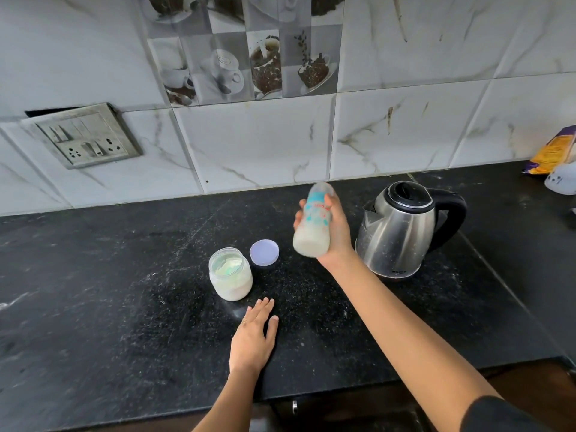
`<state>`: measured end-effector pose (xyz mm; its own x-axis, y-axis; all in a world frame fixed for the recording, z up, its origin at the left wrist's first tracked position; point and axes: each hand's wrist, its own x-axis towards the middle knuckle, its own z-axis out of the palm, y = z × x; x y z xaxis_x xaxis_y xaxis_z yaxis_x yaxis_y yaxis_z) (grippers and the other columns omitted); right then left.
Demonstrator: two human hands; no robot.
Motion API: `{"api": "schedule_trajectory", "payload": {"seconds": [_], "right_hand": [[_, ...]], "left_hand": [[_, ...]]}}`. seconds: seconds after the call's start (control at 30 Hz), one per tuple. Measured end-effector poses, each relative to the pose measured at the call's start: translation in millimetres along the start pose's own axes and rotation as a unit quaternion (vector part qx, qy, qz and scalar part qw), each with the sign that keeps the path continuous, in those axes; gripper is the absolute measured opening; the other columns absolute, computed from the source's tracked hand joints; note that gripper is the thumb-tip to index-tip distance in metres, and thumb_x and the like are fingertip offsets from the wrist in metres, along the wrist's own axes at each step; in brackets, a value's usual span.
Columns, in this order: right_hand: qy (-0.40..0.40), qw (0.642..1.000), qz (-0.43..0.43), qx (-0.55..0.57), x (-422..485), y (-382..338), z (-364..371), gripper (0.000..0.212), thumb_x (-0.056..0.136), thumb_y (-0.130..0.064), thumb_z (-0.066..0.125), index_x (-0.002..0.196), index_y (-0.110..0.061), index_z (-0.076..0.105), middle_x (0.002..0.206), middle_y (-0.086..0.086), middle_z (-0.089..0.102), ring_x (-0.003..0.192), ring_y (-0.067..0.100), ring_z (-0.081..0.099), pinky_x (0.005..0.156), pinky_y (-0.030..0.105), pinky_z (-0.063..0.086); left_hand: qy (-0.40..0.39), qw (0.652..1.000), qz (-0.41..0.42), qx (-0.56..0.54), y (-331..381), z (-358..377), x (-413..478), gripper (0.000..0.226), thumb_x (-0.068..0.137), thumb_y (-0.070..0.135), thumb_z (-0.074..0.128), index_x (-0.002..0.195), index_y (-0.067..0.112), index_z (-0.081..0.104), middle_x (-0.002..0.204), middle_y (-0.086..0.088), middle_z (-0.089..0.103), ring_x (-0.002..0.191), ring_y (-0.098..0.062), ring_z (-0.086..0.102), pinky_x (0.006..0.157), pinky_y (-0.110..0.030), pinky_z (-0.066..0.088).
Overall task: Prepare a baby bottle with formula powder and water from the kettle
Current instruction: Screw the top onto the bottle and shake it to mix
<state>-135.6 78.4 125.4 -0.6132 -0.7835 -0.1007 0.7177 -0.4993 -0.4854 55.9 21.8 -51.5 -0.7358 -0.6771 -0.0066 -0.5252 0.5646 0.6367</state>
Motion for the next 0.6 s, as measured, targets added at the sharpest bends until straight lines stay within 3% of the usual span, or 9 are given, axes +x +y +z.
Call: {"api": "schedule_trajectory", "payload": {"seconds": [0.07, 0.2, 0.33, 0.4, 0.47, 0.53, 0.6], "right_hand": [[0.028, 0.999, 0.006, 0.043, 3, 0, 1, 0.038, 0.092, -0.031, 0.052, 0.128, -0.023, 0.044, 0.09, 0.01, 0.056, 0.059, 0.021, 0.062, 0.055, 0.028, 0.054], [-0.077, 0.994, 0.007, -0.083, -13, 12, 0, 0.036, 0.089, -0.028, 0.051, 0.125, -0.03, 0.048, 0.091, 0.012, 0.059, 0.062, 0.024, 0.06, 0.056, 0.031, 0.053], [0.026, 0.998, 0.003, 0.05, 4, 0, 5, 0.044, 0.086, -0.031, 0.056, 0.126, -0.019, 0.043, 0.088, 0.009, 0.057, 0.059, 0.02, 0.061, 0.054, 0.027, 0.054], [0.022, 0.999, 0.014, 0.018, 1, 2, -1, 0.047, 0.084, -0.03, 0.057, 0.128, -0.022, 0.043, 0.087, 0.009, 0.057, 0.058, 0.021, 0.06, 0.054, 0.027, 0.054], [-0.037, 0.996, 0.021, -0.083, -13, 8, -6, 0.048, 0.083, -0.026, 0.057, 0.13, -0.03, 0.044, 0.088, 0.012, 0.059, 0.059, 0.024, 0.059, 0.054, 0.031, 0.053], [-0.066, 0.993, 0.005, -0.1, -19, 8, -7, 0.042, 0.088, -0.023, 0.052, 0.128, -0.033, 0.046, 0.089, 0.012, 0.059, 0.059, 0.025, 0.059, 0.054, 0.032, 0.053], [0.015, 1.0, -0.005, -0.017, -6, 4, -5, 0.036, 0.093, -0.026, 0.048, 0.129, -0.028, 0.044, 0.087, 0.011, 0.057, 0.057, 0.023, 0.059, 0.052, 0.03, 0.053]], "left_hand": [[-0.002, 1.0, -0.001, -0.001, -1, 0, -1, 0.042, 0.098, 0.04, 0.044, 0.14, 0.035, 0.043, 0.15, 0.015, 0.035, 0.144, -0.012, 0.02, 0.113, -0.027, 0.025], [-0.004, 1.0, -0.005, 0.0, -1, 0, -2, 0.042, 0.098, 0.041, 0.043, 0.141, 0.037, 0.043, 0.15, 0.016, 0.035, 0.144, -0.01, 0.019, 0.113, -0.027, 0.026], [0.0, 1.0, 0.003, 0.001, -2, -2, 2, 0.042, 0.099, 0.04, 0.043, 0.141, 0.035, 0.043, 0.15, 0.015, 0.035, 0.144, -0.01, 0.019, 0.114, -0.025, 0.022], [-0.001, 1.0, 0.002, -0.001, -1, -1, 2, 0.042, 0.098, 0.04, 0.043, 0.141, 0.035, 0.043, 0.15, 0.015, 0.035, 0.144, -0.01, 0.02, 0.113, -0.026, 0.023], [-0.001, 1.0, 0.001, -0.002, -1, 0, 1, 0.042, 0.098, 0.041, 0.044, 0.14, 0.036, 0.043, 0.15, 0.015, 0.035, 0.144, -0.01, 0.02, 0.112, -0.025, 0.024], [0.0, 1.0, 0.003, 0.001, -2, 0, 0, 0.042, 0.098, 0.041, 0.044, 0.14, 0.036, 0.043, 0.15, 0.015, 0.035, 0.144, -0.01, 0.02, 0.112, -0.025, 0.023], [0.002, 1.0, 0.003, 0.004, -3, 0, 2, 0.042, 0.098, 0.04, 0.044, 0.14, 0.036, 0.044, 0.15, 0.015, 0.036, 0.144, -0.01, 0.02, 0.112, -0.024, 0.023]]}}
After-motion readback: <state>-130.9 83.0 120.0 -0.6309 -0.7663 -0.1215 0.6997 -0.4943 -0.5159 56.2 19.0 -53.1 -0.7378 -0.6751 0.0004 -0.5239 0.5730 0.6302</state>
